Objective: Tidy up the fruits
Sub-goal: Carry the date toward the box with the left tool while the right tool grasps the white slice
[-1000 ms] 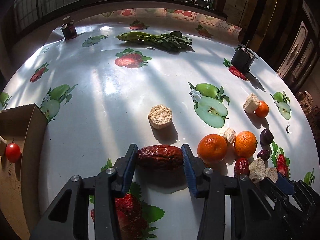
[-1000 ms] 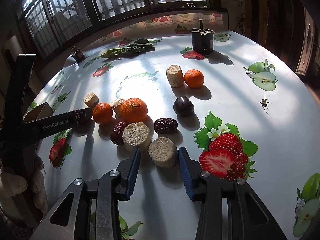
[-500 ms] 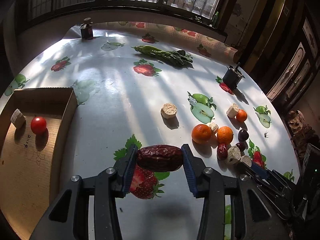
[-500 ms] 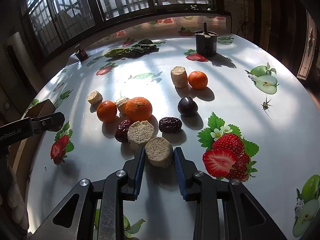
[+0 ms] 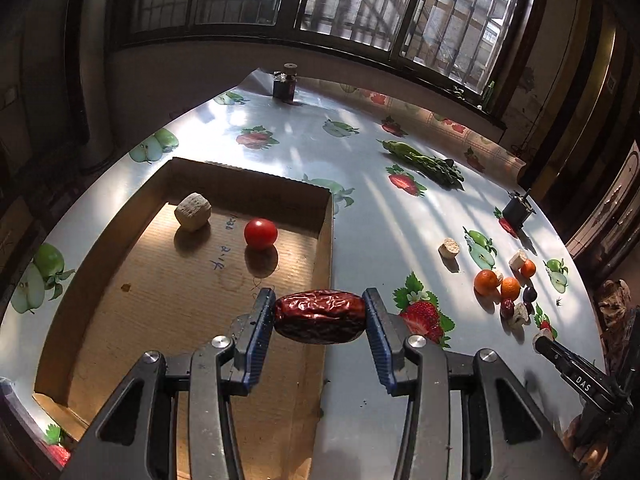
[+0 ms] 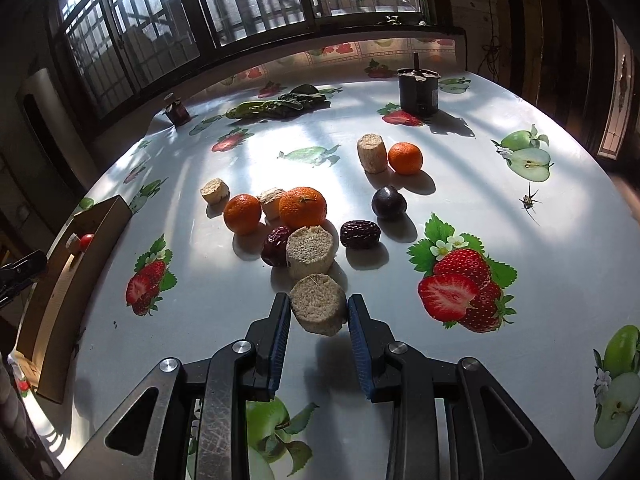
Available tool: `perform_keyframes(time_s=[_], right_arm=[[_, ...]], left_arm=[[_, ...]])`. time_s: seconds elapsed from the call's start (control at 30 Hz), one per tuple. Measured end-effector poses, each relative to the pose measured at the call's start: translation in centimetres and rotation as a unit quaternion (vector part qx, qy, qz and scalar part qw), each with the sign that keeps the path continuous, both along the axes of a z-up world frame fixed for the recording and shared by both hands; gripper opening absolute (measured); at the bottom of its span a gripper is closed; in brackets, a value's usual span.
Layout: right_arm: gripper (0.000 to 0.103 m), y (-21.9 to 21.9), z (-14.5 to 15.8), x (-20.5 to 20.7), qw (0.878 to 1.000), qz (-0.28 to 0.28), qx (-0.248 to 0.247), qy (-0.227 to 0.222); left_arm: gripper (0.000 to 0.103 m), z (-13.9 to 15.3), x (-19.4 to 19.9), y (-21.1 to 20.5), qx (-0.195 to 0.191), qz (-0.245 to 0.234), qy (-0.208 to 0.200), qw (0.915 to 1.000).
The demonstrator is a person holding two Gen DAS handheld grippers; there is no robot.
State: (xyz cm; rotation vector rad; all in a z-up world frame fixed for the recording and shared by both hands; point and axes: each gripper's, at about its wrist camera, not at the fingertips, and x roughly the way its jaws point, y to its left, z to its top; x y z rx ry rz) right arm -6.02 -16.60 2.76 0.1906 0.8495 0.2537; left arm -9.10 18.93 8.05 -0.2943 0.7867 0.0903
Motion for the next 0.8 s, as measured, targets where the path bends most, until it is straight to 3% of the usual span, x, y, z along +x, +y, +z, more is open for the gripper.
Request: perform_keyframes(time_s=[0.13, 0.3, 0.43, 0.63, 0.8], right_arm=[[0.032, 2.8, 3.7, -1.1, 0.999, 0.033, 0.014, -0.019], [0.032, 9.9, 7.2, -0.7, 0.993, 0.109, 0.010, -0.035], [0.032, 17.1, 8.3, 0.7, 0.984, 0.174, -0.002, -0.038], [0.032, 27.4, 5.1, 3.7, 0.969, 0.244, -0.017, 0.018], [0.032, 32.2, 1.6, 5.3, 0.962, 0.263, -0.057, 0.044]], left_arm=[[0.044, -0.6, -0.5, 4.1, -0.015, 0.044, 0.009, 0.9989], [0.044, -0.2, 0.0, 8.0, -0.027, 0.071, 0.020, 0.9969], [0.044, 0.3, 2.1, 10.2, 0.001, 0.071, 0.044, 0.9965], [0.044, -2.5, 5.0, 13.2, 0.000, 0.070, 0.106, 0.9919], [0.044, -4.4, 6.0, 14.2, -0.006, 0.066, 0.132, 0.9890]])
